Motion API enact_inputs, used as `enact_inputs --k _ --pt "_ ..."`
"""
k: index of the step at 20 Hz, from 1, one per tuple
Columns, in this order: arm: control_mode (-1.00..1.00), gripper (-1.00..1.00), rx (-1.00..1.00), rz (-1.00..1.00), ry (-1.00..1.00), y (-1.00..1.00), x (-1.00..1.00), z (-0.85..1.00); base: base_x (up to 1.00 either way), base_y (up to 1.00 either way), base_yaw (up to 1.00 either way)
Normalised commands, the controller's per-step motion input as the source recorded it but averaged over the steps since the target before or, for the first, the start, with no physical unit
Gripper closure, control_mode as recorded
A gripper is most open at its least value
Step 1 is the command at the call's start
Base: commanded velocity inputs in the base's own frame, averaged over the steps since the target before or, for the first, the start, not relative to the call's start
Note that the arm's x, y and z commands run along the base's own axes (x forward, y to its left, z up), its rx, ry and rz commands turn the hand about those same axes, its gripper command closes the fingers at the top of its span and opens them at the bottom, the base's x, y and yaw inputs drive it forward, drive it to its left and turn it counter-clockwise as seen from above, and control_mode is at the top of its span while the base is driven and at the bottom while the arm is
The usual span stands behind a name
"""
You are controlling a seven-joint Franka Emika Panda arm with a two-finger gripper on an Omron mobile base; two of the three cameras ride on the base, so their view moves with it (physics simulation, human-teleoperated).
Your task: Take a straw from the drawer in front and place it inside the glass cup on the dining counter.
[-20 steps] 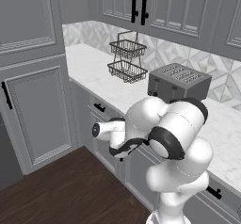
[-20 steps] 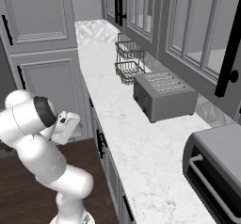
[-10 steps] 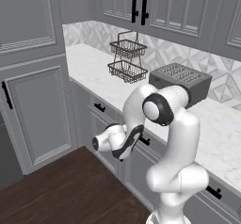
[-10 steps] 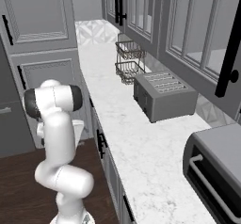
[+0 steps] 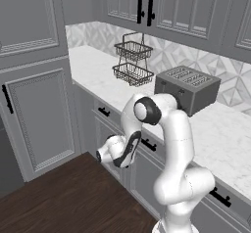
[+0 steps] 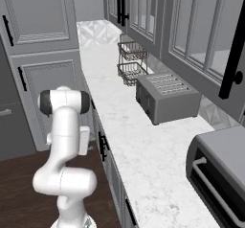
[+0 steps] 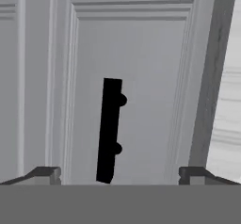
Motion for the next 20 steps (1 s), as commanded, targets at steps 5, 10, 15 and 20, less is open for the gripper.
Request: enact_inputs --k 5,10,15,20 --pt "-1.0 -1.0 0.0 0.0 -0.15 -0.3 0.26 -0.31 0.0 0.0 0.0" --pt "-1.0 -1.0 0.0 0.0 -0.16 -0.28 0.3 -0.26 0.0 0.0 0.0" --pt "-1.0 -1.0 0.0 0.0 -0.17 -0.17 0.17 -0.07 0.0 0.0 0.0" --pt "-1.0 -1.0 0.0 0.0 -0.16 -0.1 0.0 0.0 0.0 0.0 0.0"
